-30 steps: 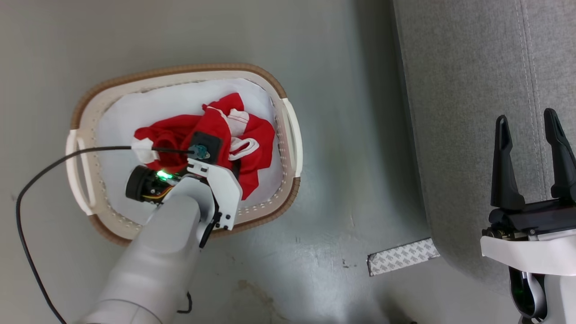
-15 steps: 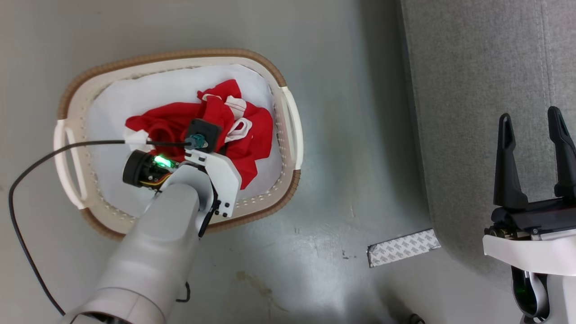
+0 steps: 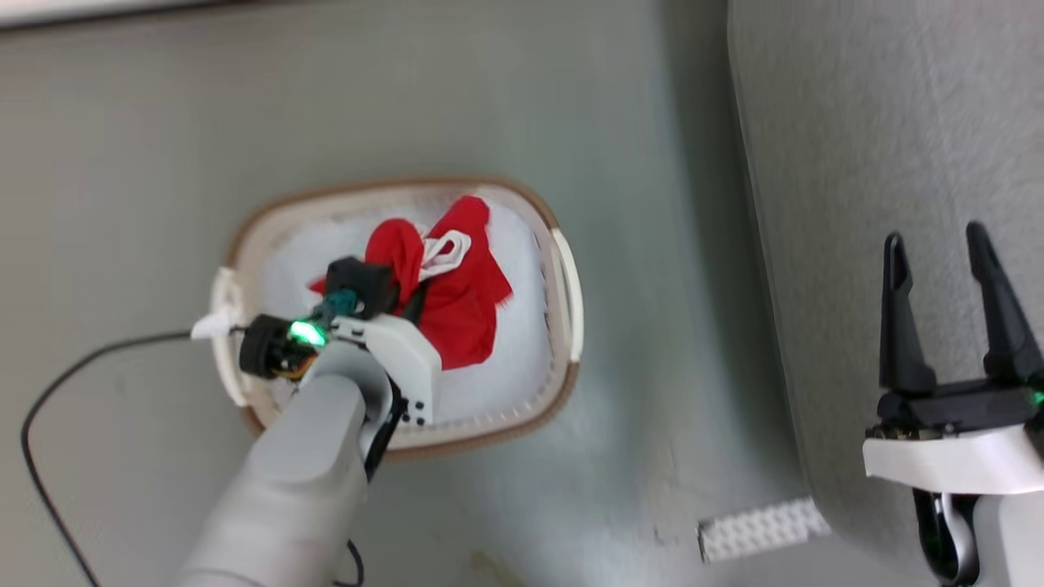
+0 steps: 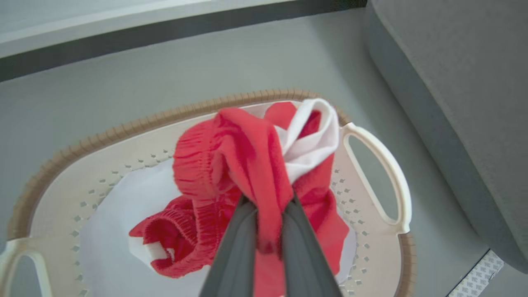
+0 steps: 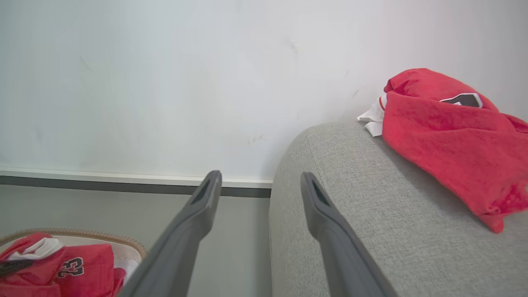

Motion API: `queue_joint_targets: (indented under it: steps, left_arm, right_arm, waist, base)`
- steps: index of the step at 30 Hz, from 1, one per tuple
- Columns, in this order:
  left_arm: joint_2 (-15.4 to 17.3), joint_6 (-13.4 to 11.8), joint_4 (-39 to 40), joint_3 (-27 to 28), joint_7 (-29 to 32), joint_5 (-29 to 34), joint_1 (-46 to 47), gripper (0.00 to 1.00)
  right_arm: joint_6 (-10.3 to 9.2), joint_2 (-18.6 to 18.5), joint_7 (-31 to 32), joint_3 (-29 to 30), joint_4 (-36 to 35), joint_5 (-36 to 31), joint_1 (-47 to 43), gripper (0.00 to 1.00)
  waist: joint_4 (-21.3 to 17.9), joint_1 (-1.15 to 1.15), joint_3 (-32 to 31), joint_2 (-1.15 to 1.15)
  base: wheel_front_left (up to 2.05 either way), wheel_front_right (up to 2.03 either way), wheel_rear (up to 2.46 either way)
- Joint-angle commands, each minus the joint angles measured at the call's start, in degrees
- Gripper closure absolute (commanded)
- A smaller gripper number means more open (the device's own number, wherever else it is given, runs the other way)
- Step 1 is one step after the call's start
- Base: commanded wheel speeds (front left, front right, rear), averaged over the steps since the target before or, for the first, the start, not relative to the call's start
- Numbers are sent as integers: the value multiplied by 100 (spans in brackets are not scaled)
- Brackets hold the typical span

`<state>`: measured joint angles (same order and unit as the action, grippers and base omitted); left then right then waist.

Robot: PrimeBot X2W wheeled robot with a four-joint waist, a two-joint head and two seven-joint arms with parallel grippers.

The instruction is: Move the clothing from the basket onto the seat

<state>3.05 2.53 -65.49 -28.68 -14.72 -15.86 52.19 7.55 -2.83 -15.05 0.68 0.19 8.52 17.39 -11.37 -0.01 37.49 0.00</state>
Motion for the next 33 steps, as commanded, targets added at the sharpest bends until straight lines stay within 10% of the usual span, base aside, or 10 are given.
queue_joint_targets:
  steps: [1, 19, 33]
  left_arm:
    - [38, 37, 125, 43, -35, -118, -191, 100]
    - [542, -381, 3880, 605, 115, -533, -2501, 100]
    - [831, -1116, 7265, 424, 1412, -354, -3439, 100]
  right_arm:
    - [-12, -10, -18, 29, 81, -71, -113, 0]
    - [-13, -10, -17, -332, 765, -214, -880, 0]
    - [-13, -244, -10, -3085, 1119, 396, -500, 0]
  waist:
    - [286, 1, -580, 0]
    - [980, 1, -2946, 0]
    - [1084, 1, -3638, 0]
  base:
    - [0, 0, 0]
    - [0, 0, 0]
    - [0, 0, 0]
